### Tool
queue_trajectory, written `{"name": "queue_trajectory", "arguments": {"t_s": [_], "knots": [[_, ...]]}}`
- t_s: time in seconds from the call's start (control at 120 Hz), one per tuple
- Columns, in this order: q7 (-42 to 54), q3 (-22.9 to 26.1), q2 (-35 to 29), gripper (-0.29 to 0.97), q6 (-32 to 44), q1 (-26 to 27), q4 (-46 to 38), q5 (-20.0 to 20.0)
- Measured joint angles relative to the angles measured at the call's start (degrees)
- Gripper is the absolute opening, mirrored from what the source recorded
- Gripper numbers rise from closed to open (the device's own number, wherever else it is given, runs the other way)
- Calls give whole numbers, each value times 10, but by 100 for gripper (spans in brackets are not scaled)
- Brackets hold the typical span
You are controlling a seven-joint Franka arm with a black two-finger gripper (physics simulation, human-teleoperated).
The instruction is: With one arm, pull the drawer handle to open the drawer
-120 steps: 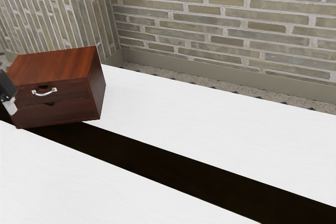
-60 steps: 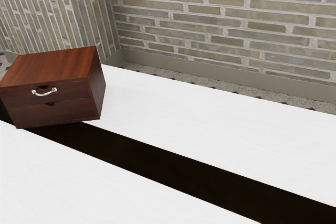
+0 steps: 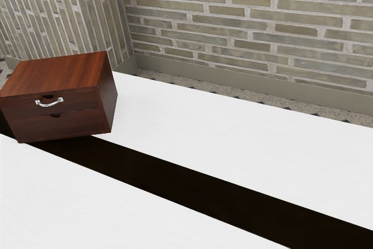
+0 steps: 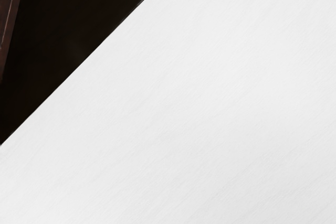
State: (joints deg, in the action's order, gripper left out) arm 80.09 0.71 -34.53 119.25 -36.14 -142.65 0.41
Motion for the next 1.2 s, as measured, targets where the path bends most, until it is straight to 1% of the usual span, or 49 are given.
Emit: {"name": "queue_trajectory", "arguments": {"t_s": [0.2,0.292,0.383,0.45,0.55,0.683,0.942,1.2], "knots": [[43,10,42,68,91,-4,16,-5],[57,10,75,68,120,-6,29,-6],[69,7,95,68,144,-7,33,-6],[76,7,121,68,161,-7,34,-8],[86,8,183,68,186,-2,56,-11],[97,11,238,68,206,3,86,-22],[112,11,321,68,226,11,150,-36],[122,11,367,68,232,28,186,-44]]}}
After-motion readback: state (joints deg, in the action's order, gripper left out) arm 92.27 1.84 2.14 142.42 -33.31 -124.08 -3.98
